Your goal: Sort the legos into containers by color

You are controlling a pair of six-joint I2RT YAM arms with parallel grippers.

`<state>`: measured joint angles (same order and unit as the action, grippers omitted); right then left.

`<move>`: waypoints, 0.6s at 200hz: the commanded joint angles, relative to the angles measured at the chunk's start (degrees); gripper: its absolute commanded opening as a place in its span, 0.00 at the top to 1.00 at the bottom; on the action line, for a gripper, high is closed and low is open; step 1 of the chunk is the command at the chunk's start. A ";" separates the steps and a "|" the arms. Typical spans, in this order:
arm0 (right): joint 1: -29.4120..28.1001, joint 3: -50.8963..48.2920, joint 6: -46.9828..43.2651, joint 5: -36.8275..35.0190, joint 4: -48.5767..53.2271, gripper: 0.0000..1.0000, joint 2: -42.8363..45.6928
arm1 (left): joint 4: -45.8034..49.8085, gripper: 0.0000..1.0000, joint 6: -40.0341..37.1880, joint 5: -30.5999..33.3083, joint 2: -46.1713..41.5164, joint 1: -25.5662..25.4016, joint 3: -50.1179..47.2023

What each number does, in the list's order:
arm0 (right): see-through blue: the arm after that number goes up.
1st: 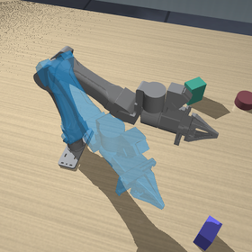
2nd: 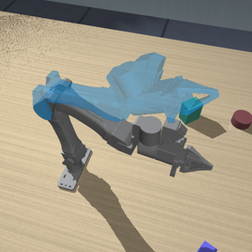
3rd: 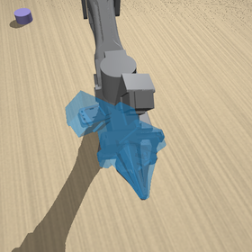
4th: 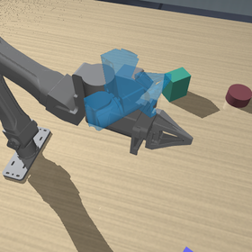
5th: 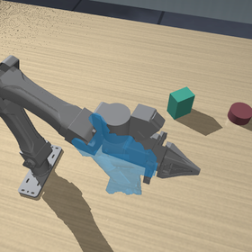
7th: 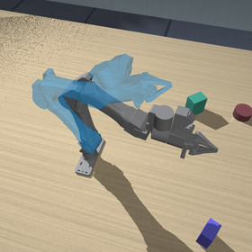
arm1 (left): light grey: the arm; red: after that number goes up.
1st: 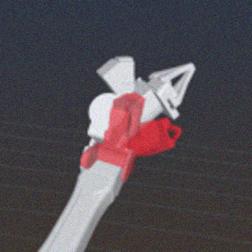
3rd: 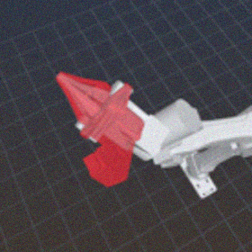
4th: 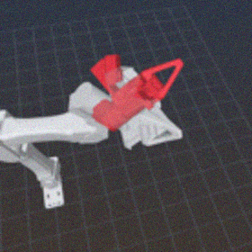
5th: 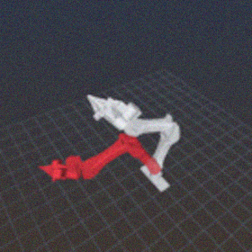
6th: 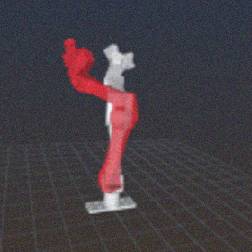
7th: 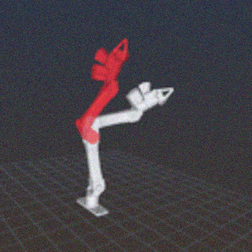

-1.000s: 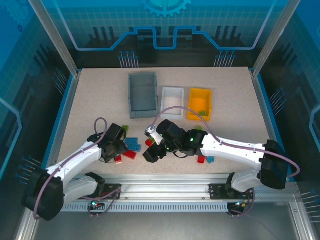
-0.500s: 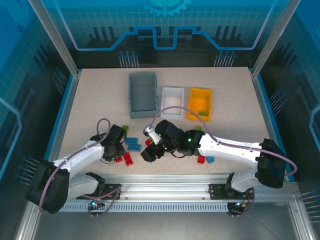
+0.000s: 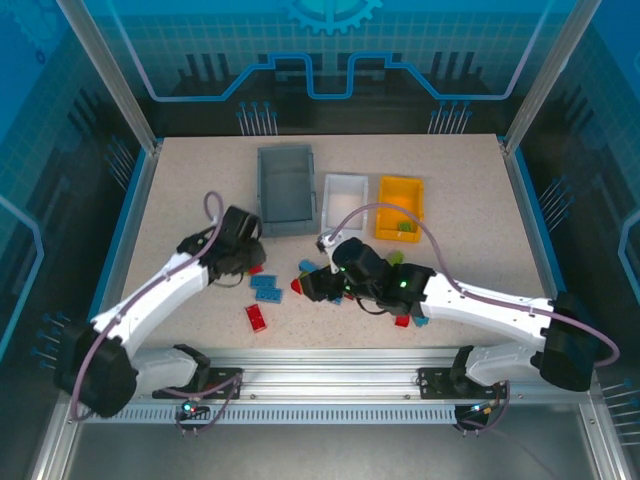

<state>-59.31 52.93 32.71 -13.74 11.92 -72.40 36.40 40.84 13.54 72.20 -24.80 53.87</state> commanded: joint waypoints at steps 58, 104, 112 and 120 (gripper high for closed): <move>7.02 -6.68 5.17 -6.66 -18.96 0.26 2.82 | -3.63 0.83 -12.35 2.86 32.59 0.22 30.76; 7.47 -7.41 5.42 -5.76 -18.12 0.26 3.88 | -0.67 0.77 -14.37 2.25 43.60 2.89 41.18; 7.69 -7.46 5.52 -5.69 -17.38 0.26 3.85 | -0.51 0.72 -14.36 2.07 44.32 2.90 41.59; 7.78 -7.18 5.53 -5.54 -16.35 0.25 3.61 | -0.24 0.63 -14.22 1.79 44.80 2.91 41.82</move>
<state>-52.42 46.50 37.36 -18.94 -4.43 -69.71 32.80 28.42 15.18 115.15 -22.31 92.92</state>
